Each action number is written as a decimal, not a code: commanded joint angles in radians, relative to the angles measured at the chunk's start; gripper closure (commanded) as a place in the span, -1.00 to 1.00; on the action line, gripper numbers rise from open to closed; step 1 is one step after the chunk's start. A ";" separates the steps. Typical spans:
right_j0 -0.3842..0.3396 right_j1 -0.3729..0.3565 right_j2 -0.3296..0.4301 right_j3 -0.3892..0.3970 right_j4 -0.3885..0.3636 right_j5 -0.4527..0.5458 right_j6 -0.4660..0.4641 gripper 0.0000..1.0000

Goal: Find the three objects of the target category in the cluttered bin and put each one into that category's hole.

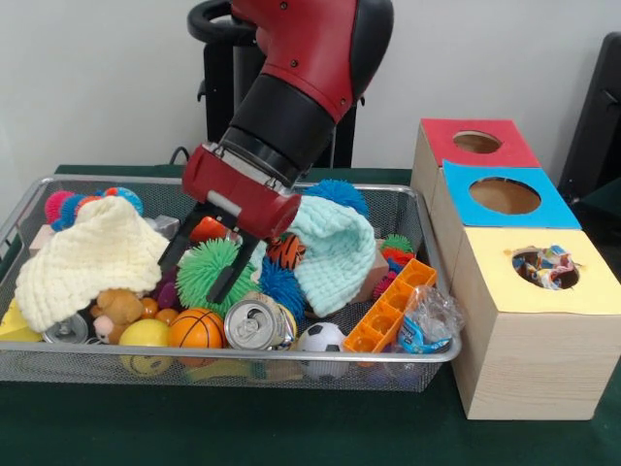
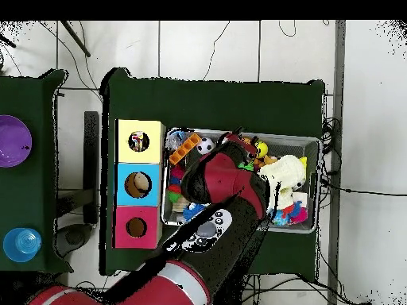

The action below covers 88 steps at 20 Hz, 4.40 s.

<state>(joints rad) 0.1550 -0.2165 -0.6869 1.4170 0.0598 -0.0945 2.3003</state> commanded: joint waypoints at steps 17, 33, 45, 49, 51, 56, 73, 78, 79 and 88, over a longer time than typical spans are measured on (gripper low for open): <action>0.078 0.238 -0.195 -0.102 0.218 0.055 0.122 -1.00; 0.151 0.379 -0.396 -0.135 0.306 0.078 0.099 -1.00; 0.194 0.448 -0.560 -0.107 0.351 0.326 0.110 -1.00; 0.180 0.460 -0.559 -0.136 0.309 0.399 0.082 -1.00; 0.183 0.504 -0.577 -0.128 0.317 0.393 0.117 -1.00; 0.178 0.511 -0.565 -0.136 0.304 0.453 0.114 -1.00; 0.121 0.485 -0.401 -0.177 0.251 0.599 -0.003 -1.00; 0.095 0.478 -0.354 -0.198 0.232 0.575 -0.011 -1.00; 0.090 0.475 -0.345 -0.205 0.223 0.583 -0.021 -1.00; 0.022 0.486 -0.254 -0.284 0.172 0.563 -0.043 -1.00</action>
<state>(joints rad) 0.2215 0.2495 -1.1425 1.3198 0.2549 0.3977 2.3003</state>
